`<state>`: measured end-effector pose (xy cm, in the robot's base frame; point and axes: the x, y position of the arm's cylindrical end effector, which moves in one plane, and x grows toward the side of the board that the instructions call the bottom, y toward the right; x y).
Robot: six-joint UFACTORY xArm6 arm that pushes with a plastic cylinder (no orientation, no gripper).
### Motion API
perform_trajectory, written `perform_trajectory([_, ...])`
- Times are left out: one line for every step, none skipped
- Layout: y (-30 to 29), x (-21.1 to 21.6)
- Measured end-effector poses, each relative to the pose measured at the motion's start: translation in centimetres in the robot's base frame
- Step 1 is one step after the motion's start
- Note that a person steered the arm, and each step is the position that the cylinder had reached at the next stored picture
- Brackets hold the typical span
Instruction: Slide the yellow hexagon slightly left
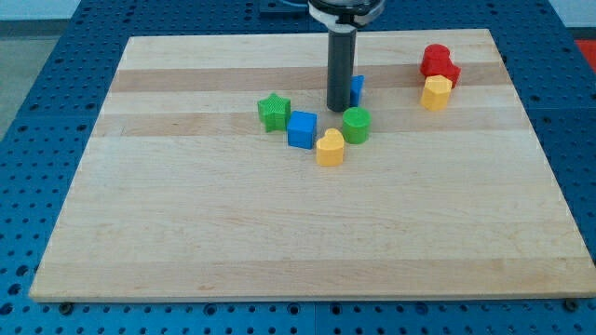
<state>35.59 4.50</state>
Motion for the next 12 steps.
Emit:
perform_trajectory([2.3, 0.0])
perform_trajectory([4.9, 0.9])
perform_trajectory([7.9, 2.7])
perform_trajectory([11.4, 3.3])
perform_trajectory([14.8, 3.3])
perform_trajectory([17.3, 3.2])
perform_trajectory([17.3, 1.8])
perform_trajectory([17.0, 0.5])
perform_trajectory([16.0, -0.3])
perform_trajectory([14.5, -0.6])
perform_trajectory([12.5, -1.6])
perform_trajectory([10.7, -2.8])
